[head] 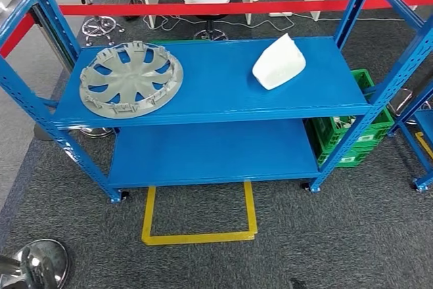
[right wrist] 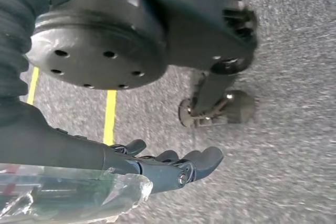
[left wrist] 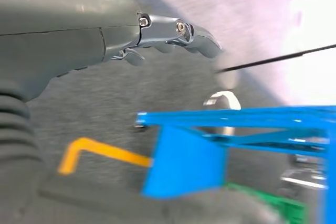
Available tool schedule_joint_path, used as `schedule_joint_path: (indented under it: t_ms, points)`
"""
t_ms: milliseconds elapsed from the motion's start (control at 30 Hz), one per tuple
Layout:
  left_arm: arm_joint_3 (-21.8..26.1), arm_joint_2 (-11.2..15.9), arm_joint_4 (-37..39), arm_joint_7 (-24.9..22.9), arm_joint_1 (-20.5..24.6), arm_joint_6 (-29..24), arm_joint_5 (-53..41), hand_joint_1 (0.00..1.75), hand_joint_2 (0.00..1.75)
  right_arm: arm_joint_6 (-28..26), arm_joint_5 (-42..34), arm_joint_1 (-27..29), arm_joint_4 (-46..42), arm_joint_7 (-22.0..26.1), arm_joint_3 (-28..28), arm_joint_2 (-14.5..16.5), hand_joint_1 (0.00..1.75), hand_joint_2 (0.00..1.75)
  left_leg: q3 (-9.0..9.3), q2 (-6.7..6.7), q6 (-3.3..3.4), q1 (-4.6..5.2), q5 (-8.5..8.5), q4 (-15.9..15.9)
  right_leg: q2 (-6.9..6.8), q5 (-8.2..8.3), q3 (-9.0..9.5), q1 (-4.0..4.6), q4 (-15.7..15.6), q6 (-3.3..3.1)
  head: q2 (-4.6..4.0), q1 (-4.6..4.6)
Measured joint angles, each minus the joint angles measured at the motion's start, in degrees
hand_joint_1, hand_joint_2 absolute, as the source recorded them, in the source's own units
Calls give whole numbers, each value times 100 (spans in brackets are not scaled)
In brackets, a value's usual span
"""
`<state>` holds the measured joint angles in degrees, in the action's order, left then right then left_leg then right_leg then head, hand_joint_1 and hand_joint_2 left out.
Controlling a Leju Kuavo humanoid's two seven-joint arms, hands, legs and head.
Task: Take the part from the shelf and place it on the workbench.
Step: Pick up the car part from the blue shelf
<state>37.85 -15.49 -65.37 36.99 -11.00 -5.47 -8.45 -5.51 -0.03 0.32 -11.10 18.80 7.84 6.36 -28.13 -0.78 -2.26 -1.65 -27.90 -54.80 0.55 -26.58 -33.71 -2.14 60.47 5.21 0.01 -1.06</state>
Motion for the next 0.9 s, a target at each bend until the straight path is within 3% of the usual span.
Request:
schedule_joint_path:
  t_ms: [67, 100, 167, 233, 300, 333, 367, 400, 467, 500, 533, 667, 733, 833, 900]
  points:
    - [23, -46, -505, 4, -76, 23, -43, 0, 175, -27, 84, -15, 16, -31, -33, 49, 0, 175, -12, -10, -66, 23, -38, -50, 34, -69, 54, 1, -77, -116, 1, 1]
    - [26, -71, -727, 5, -109, 34, -62, 0, 175, -40, 126, -18, 19, -44, -51, 57, 0, 175, -13, -12, -80, 18, -45, -51, 38, -89, 46, 6, -48, -198, 2, 28]
    - [27, -113, -1144, 6, -176, 55, -94, 0, 175, -55, 207, -8, 26, -73, -87, 78, 0, 175, -64, 5, -102, 1, -137, -186, 31, -131, 66, 23, -31, -290, 2, 61]
    - [26, -151, -1513, 7, -224, 77, -121, 0, 175, -73, 291, -9, 31, -101, -116, 94, 0, 175, -382, 27, -104, 12, -420, -790, 20, -171, 106, 39, -37, -366, 2, 80]
    - [28, -180, -1770, 8, -266, 90, -142, 0, 175, -91, 354, -17, 34, -121, -132, 98, 0, 175, -905, 30, -80, 36, -704, -1652, 16, -218, 141, 68, -39, -419, 2, 87]
    - [30, -192, -1866, 8, -294, 92, -151, 0, 175, -97, 374, -14, 35, -129, -139, 99, 0, 175, -1108, 30, -55, 48, -716, -1930, 19, -249, 171, 85, -39, -439, 2, 88]
    - [31, -202, -1951, 8, -325, 93, -160, 0, 175, -102, 389, -10, 35, -135, -148, 100, 0, 175, -1202, 30, -21, 64, -596, -1977, 26, -284, 215, 102, -40, -451, 2, 89]
    - [32, -211, -2039, 8, -355, 91, -166, 0, 175, -106, 403, -6, 37, -141, -160, 100, 0, 175, -1197, 29, 25, 85, -369, -1814, 34, -324, 271, 117, -41, -454, 2, 87]
    - [38, -221, -2193, 8, -399, 83, -164, 0, 175, -114, 429, -4, 38, -152, -181, 104, 0, 175, -1005, 29, 124, 132, 143, -1181, 46, -400, 377, 136, -47, -441, 2, 88]
    - [43, -225, -2260, 8, -414, 79, -157, 0, 175, -116, 441, -5, 40, -159, -192, 109, 0, 175, -903, 28, 169, 159, 303, -895, 49, -438, 404, 148, -50, -425, 2, 86]
    - [54, -231, -2327, 8, -424, 76, -145, 0, 175, -119, 456, -10, 42, -166, -203, 116, 0, 175, -812, 29, 195, 177, 342, -667, 56, -476, 414, 161, -52, -405, 2, 90]
    - [93, -273, -2591, 10, -480, 39, -121, 0, 175, -139, 534, -21, 47, -228, -245, 134, 0, 175, -619, 15, 208, 182, 218, -322, 34, -510, 536, 174, -121, -269, 2, 84]
    - [112, -293, -2687, 10, -511, 14, -129, 0, 175, -149, 566, -24, 50, -251, -272, 136, 0, 175, -503, 4, 262, 158, 182, -277, 5, -615, 484, 176, 74, -211, 2, 62]
    - [129, -322, -2763, 10, -524, 2, -145, 0, 175, -152, 583, -37, 52, -257, -301, 140, 0, 175, -377, 8, 315, 156, 77, -270, -11, -1008, -169, 177, 1106, -179, 2, 33]
    - [138, -335, -2780, 10, -536, -8, -163, 0, 175, -152, 585, -32, 52, -260, -310, 140, 0, 175, -271, 5, 320, 159, -15, -270, -11, -1049, -515, 181, 1434, -172, 2, 30]
